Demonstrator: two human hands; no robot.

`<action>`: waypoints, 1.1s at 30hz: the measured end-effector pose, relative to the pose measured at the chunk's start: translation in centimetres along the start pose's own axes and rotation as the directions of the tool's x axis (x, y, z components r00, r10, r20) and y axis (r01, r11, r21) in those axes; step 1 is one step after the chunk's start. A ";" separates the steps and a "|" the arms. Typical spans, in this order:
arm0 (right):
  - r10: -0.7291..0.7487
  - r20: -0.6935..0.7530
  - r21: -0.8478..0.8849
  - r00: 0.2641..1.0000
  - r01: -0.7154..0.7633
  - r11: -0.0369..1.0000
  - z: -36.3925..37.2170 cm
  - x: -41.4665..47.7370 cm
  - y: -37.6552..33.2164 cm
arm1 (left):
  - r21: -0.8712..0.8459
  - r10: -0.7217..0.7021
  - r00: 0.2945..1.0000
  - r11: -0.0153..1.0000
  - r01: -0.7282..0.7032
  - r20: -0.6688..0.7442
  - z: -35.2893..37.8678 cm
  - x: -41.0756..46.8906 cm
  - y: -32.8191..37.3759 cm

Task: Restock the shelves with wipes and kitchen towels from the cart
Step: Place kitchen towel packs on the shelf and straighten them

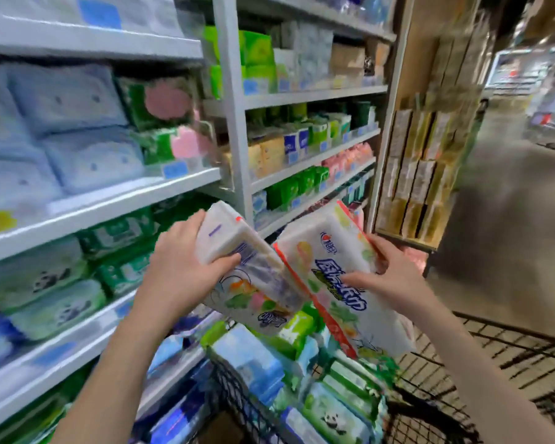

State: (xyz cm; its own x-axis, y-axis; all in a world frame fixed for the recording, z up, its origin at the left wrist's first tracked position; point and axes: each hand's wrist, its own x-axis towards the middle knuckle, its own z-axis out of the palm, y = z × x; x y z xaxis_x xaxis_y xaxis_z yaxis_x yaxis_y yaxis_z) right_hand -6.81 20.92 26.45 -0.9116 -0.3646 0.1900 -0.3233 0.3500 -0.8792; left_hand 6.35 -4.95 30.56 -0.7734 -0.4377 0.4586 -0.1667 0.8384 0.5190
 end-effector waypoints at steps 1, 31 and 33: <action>-0.045 0.025 -0.002 0.999 0.045 0.999 0.6 -0.1 -1.5 | 0.006 0.003 0.999 1.000 -0.003 -0.038 -1.6 -0.6 -0.3; -0.891 0.183 0.457 0.416 0.766 0.452 27.6 -17.2 -50.5 | 0.043 -0.077 0.715 0.988 0.149 -0.695 -50.7 -25.0 -13.9; -0.914 0.190 0.478 0.359 0.779 0.405 29.0 -17.7 -53.6 | 0.034 -0.078 0.698 0.989 0.145 -0.712 -52.4 -26.1 -14.2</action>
State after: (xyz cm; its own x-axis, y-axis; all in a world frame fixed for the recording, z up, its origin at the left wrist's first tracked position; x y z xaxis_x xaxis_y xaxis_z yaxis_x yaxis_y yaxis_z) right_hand 34.01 -16.42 57.53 0.0167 -0.6145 0.7887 -0.7200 -0.5548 -0.4170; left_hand 61.00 -22.48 49.01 -0.0915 -0.6024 0.7930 -0.2977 0.7764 0.5555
